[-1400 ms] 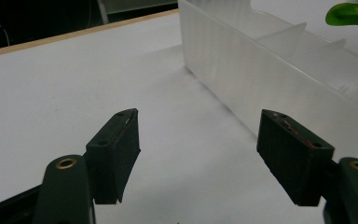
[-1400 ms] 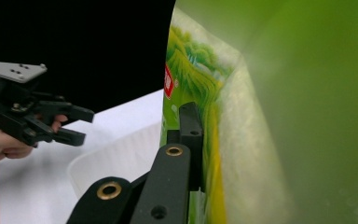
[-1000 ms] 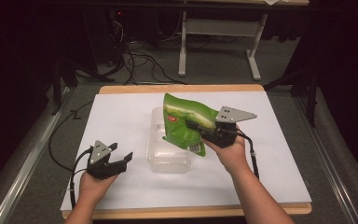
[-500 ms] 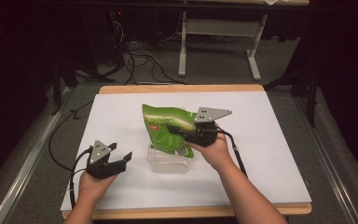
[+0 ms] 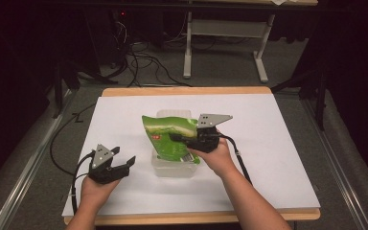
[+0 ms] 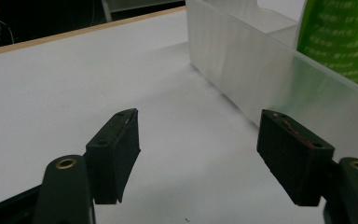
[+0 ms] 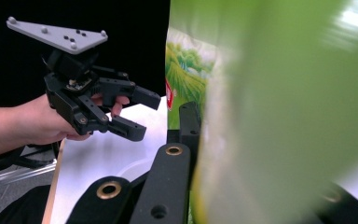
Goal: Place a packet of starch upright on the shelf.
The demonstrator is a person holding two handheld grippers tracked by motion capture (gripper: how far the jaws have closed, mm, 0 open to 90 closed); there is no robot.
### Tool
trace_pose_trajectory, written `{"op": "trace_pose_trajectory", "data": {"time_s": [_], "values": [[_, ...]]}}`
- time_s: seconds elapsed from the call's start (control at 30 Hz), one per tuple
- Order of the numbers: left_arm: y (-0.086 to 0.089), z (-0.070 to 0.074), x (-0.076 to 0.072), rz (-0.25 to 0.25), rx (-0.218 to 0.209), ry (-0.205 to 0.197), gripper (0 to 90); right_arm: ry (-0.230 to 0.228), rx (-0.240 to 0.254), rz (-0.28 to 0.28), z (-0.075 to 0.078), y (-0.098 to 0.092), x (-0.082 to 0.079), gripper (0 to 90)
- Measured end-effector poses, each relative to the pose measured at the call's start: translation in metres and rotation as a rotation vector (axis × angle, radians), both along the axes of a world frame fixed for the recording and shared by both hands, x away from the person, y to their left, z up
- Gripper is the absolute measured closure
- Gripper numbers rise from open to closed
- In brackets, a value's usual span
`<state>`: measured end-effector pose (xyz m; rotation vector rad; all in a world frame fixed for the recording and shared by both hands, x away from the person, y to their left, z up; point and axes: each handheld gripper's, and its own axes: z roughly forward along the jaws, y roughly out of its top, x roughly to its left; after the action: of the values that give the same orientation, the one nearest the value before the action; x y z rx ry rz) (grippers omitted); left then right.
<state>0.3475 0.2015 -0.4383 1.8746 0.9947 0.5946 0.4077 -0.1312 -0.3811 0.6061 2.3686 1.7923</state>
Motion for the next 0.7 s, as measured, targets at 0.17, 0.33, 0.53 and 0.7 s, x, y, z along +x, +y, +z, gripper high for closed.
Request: {"op": "trace_pose_trajectory", "data": {"time_s": [0.17,0.33,0.53,0.7], "values": [[0.000,0.000,0.000,0.000,-0.004,-0.002,30.2,0.027,0.024,-0.014,-0.016,0.001,0.001,90.0],[0.000,0.000,0.000,0.000,-0.003,-0.002,30.2,0.034,0.027,-0.019,-0.022,0.000,-0.001,90.0],[-0.001,0.000,0.000,-0.002,0.005,-0.001,30.2,0.076,0.031,-0.047,-0.035,-0.002,-0.004,90.0],[-0.001,0.000,-0.001,-0.003,0.005,-0.002,30.2,0.092,0.027,-0.057,-0.039,-0.004,-0.005,90.0]]}}
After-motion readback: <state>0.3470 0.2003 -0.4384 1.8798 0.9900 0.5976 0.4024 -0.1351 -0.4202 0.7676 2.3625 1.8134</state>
